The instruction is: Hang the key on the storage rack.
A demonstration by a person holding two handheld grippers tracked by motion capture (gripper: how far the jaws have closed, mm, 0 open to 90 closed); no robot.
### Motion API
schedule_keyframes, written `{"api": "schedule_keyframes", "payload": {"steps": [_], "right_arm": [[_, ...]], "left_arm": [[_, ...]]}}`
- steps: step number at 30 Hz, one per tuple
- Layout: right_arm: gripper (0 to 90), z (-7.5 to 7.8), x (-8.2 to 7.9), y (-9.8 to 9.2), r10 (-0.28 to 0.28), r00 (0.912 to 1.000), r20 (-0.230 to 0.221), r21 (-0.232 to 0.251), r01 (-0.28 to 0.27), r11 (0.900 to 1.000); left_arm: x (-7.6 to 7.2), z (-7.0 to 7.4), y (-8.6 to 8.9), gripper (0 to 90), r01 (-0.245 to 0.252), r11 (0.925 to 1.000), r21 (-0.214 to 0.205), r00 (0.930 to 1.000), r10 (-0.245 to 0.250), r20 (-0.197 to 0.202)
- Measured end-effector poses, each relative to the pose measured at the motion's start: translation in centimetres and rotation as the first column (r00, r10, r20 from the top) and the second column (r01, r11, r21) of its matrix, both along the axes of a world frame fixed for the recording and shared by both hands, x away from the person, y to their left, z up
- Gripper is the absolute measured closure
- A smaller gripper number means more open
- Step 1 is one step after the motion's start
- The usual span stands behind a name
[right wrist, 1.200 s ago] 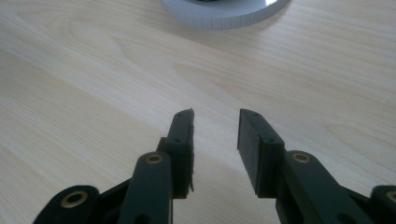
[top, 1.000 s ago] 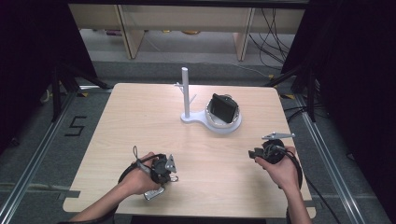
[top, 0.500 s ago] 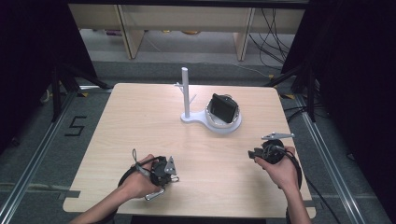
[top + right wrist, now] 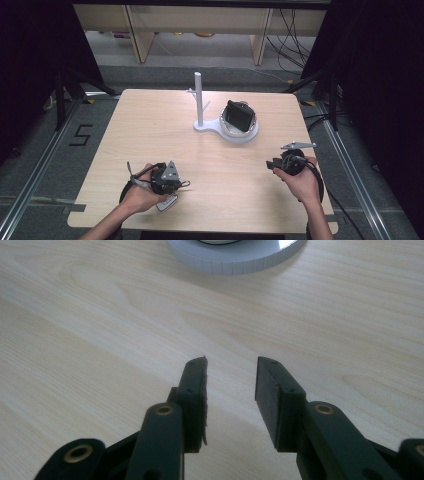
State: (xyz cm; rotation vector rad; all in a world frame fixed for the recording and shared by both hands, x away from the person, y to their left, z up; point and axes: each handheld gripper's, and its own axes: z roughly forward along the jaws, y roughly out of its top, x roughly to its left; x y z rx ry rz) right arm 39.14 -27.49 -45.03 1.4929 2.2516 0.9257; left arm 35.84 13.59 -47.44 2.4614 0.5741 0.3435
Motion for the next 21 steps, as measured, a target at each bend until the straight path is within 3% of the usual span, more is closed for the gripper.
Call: {"api": "schedule_keyframes", "payload": {"steps": [1, 3, 8, 11, 16, 18, 19, 21], "right_arm": [[66.4, 0.0, 0.0, 0.0, 0.001, 1.0, 0.001, -0.001, -0.001, 1.0], [66.4, 0.1, 0.0, -0.2, 0.027, 0.9995, -0.016, 0.011, -0.027, 0.9996], [66.5, 0.0, 0.0, -0.1, 0.015, 0.9999, -0.005, 0.007, -0.015, 0.9999], [66.5, 0.1, 0.0, -0.1, 0.014, 0.9999, 0.0, 0.005, -0.014, 0.9999], [66.5, 0.0, 0.0, -0.2, 0.014, 0.9999, 0.009, 0.013, -0.014, 0.9998], [66.5, 0.0, 0.0, -0.1, 0.007, 0.9999, 0.009, 0.005, -0.007, 1.0], [66.5, 0.0, 0.0, -0.1, 0.006, 0.9999, 0.01, 0.005, -0.007, 1.0], [66.4, 0.1, -0.1, -0.2, 0.006, 0.9999, 0.016, 0.001, -0.006, 1.0]], "left_arm": [[0.0, 0.1, 0.2, 85.3, -0.007, 0.9999, -0.008, 0.9999, 0.007, -0.011], [0.2, 0.2, 0.5, 85.4, -0.025, 0.9989, -0.039, 0.9995, 0.026, 0.016], [0.4, 0.7, 1.2, 85.4, -0.063, 0.9907, -0.12, 0.9957, 0.071, 0.06], [0.4, 1.1, 1.6, 85.3, -0.092, 0.9787, -0.183, 0.9911, 0.108, 0.078], [0.6, 1.8, 2.4, 85.4, -0.143, 0.9485, -0.283, 0.9787, 0.178, 0.102], [0.7, 2.0, 2.7, 85.4, -0.155, 0.9303, -0.333, 0.9744, 0.199, 0.104], [0.8, 2.1, 2.8, 85.4, -0.163, 0.9177, -0.362, 0.9722, 0.212, 0.099], [0.8, 2.3, 3.0, 85.4, -0.183, 0.9044, -0.386, 0.9644, 0.241, 0.109]]}}
